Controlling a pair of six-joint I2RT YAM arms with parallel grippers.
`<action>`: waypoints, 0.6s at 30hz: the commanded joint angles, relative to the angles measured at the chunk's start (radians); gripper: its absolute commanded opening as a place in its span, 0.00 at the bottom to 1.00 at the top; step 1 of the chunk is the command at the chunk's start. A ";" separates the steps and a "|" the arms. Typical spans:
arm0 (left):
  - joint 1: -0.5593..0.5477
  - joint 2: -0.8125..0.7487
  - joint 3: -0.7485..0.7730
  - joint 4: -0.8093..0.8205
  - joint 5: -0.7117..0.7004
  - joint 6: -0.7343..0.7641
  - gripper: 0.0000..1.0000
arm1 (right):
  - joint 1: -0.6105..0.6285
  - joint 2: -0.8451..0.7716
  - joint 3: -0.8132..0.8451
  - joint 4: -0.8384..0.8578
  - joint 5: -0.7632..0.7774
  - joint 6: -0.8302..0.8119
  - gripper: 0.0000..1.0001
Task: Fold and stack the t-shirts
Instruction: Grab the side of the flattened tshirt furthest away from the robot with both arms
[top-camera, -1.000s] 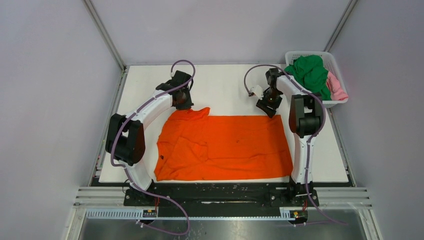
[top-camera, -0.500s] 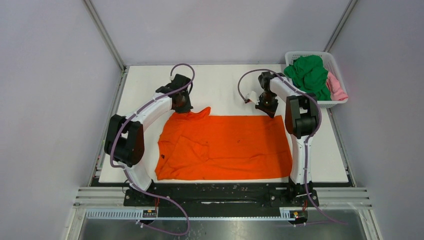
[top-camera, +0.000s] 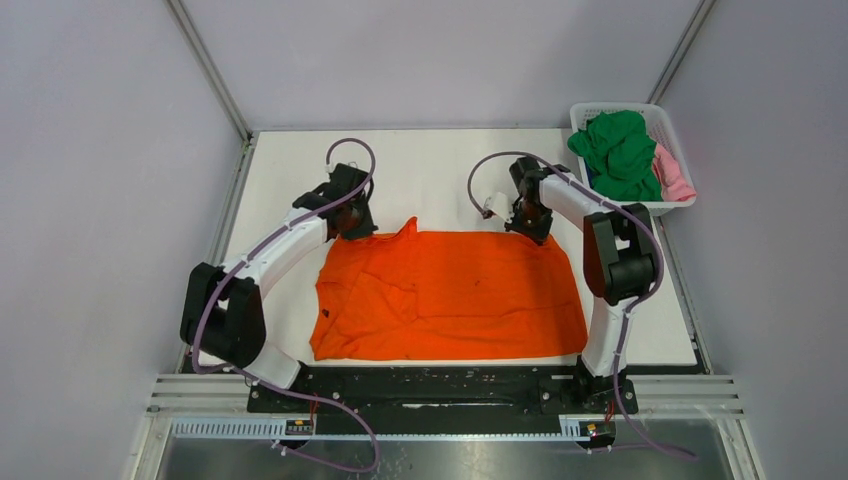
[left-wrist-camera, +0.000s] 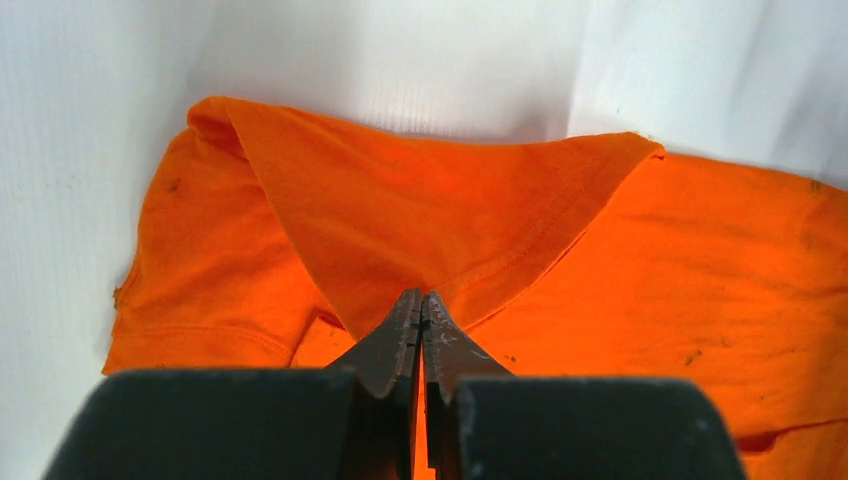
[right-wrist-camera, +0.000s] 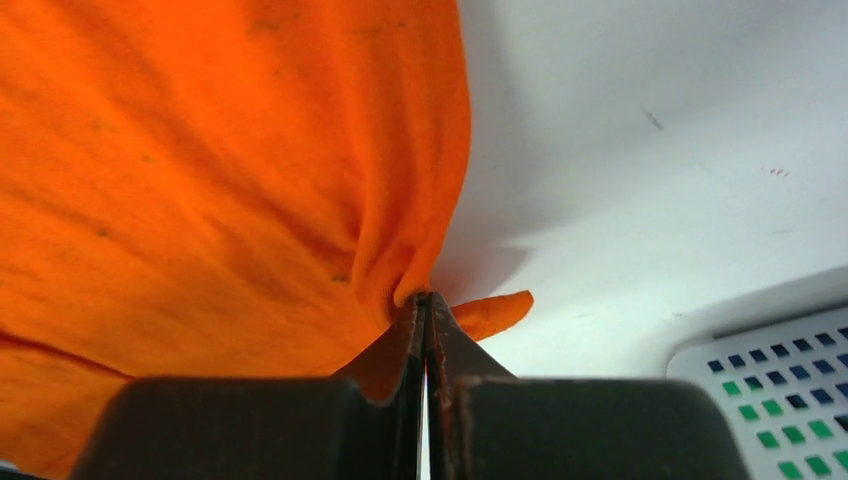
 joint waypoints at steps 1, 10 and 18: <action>-0.015 -0.085 -0.055 0.047 0.011 -0.025 0.00 | 0.039 -0.135 -0.079 0.037 0.035 0.067 0.00; -0.034 -0.265 -0.222 0.069 0.011 -0.062 0.00 | 0.110 -0.290 -0.277 0.076 0.119 0.182 0.00; -0.045 -0.409 -0.343 0.047 0.002 -0.114 0.00 | 0.177 -0.379 -0.375 0.048 0.236 0.289 0.00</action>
